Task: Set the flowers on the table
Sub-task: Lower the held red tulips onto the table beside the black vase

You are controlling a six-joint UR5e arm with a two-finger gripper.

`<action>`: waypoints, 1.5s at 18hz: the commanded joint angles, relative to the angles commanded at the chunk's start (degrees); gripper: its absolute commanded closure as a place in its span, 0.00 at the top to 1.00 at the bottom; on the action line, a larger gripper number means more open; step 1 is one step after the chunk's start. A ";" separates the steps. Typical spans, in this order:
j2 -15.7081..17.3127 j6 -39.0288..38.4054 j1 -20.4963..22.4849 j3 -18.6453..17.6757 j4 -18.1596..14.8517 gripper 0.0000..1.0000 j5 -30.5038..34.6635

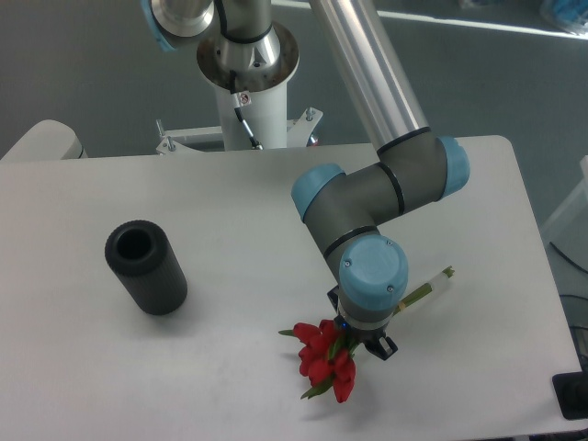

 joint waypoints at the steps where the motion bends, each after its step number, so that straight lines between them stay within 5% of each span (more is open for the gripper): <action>1: 0.00 -0.09 0.00 -0.09 0.00 0.12 0.00; 12: 1.75 -0.44 0.00 -1.93 0.00 0.12 0.26; 22: 10.97 0.88 1.40 -16.77 0.79 0.09 0.09; 27: 14.15 7.47 2.99 -22.49 1.14 0.10 0.00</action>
